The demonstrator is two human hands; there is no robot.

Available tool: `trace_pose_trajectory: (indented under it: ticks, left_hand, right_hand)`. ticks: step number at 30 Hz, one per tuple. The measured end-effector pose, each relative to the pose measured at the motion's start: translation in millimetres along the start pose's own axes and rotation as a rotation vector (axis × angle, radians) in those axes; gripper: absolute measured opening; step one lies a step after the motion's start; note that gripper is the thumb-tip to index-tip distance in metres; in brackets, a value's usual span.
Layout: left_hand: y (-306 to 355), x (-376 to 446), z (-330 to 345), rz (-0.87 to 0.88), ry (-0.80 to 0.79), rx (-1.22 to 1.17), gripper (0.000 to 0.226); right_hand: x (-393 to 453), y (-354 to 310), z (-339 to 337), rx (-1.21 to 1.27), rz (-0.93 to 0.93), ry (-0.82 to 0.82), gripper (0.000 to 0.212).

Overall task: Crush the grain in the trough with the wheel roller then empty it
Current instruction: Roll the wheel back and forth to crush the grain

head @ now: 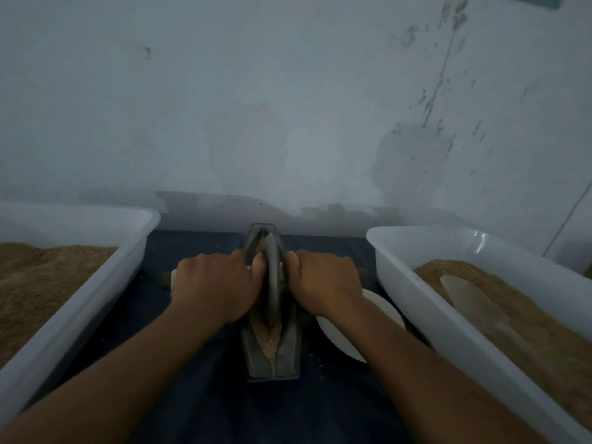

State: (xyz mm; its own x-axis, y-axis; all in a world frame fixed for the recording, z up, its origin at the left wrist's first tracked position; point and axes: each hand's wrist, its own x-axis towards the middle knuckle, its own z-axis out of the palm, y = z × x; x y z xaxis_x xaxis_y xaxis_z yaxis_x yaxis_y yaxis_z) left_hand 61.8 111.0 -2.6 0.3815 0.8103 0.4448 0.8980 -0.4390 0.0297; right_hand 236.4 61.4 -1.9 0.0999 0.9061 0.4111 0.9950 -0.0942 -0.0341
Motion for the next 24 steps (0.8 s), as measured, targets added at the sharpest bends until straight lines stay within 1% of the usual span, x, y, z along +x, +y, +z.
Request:
trace_pose_trajectory:
  ticks: [4,9,16,19,24]
  left_hand:
    - [-6.5,-2.2,3.1,-0.036,-0.048,-0.076,0.062]
    - [-7.3,14.2,12.5,-0.053,-0.072,-0.086,0.065]
    - [-6.9,39.8,20.8,-0.091,-0.079,-0.090,0.064]
    - [-6.8,51.7,23.3,-0.085,-0.077,-0.102,0.065]
    - [-12.2,66.8,30.1,-0.093,-0.100,-0.140,0.067]
  right_hand:
    - [7.7,-5.6,-1.1,-0.044,-0.017,0.035,0.044]
    - [24.8,-2.2,4.4,-0.032,0.060,-0.017,0.048]
    - [53.0,4.1,9.5,-0.028,0.158,-0.098,0.058]
    - [63.8,8.2,11.6,-0.032,0.155,-0.139,0.055]
    - [81.0,11.3,16.2,-0.030,0.136,-0.126,0.056]
